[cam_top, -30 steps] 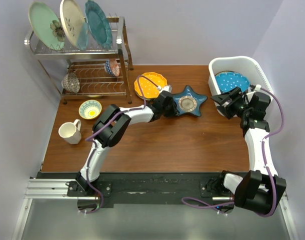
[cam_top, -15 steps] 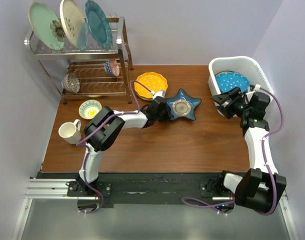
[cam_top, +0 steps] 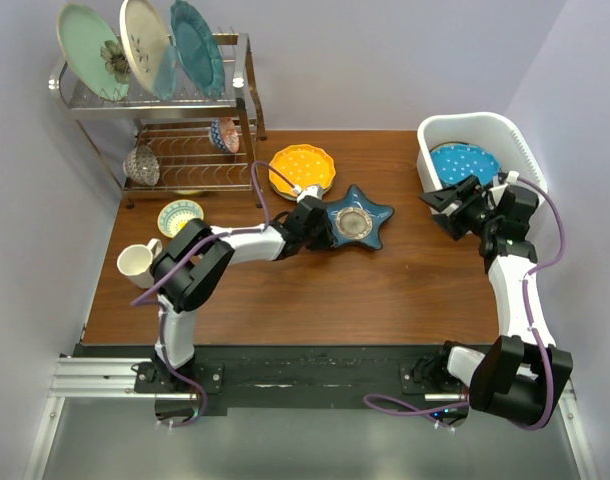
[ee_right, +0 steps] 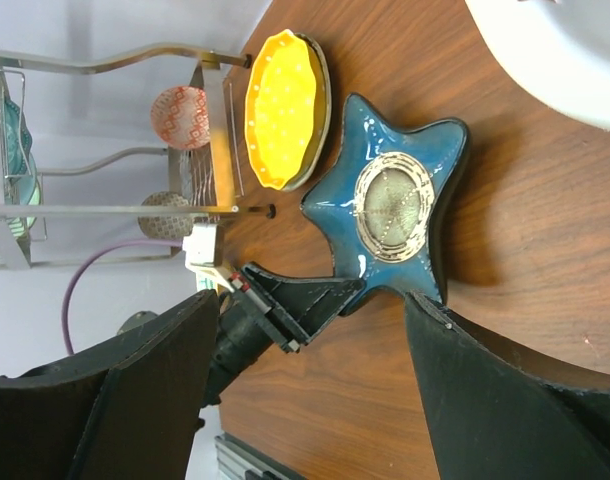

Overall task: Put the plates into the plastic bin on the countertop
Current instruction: Pick up the plate at the center of the board.

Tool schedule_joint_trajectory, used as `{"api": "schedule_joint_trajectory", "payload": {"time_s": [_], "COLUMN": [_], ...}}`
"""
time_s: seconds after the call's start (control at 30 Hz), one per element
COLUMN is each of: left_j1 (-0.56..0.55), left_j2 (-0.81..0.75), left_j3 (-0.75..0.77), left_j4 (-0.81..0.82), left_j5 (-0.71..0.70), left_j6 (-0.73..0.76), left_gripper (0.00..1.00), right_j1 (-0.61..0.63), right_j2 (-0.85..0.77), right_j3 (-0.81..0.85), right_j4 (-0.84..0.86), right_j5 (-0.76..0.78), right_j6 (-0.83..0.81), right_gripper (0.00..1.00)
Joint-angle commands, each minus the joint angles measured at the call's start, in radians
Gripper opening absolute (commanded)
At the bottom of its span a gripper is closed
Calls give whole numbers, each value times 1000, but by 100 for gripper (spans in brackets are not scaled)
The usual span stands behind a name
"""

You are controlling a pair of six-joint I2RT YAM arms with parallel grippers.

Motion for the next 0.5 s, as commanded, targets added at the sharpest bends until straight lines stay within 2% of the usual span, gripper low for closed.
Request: {"api": "schedule_joint_trajectory", "payload": {"time_s": [0.0,0.47], "left_j1": [-4,-24], "left_j2": [-157,-257], "left_j3": [3,30], "left_j4": [172,122], "left_j5": [19,47], "left_j6": [13,103], "left_gripper": [0,0], "right_j1": [1,1], "right_j2": [0,8], "right_j3": [-17,-48], "right_j4": [40,83], "right_j5": [-23,-35], "right_j6": [-5,15], "right_gripper": [79,83]}}
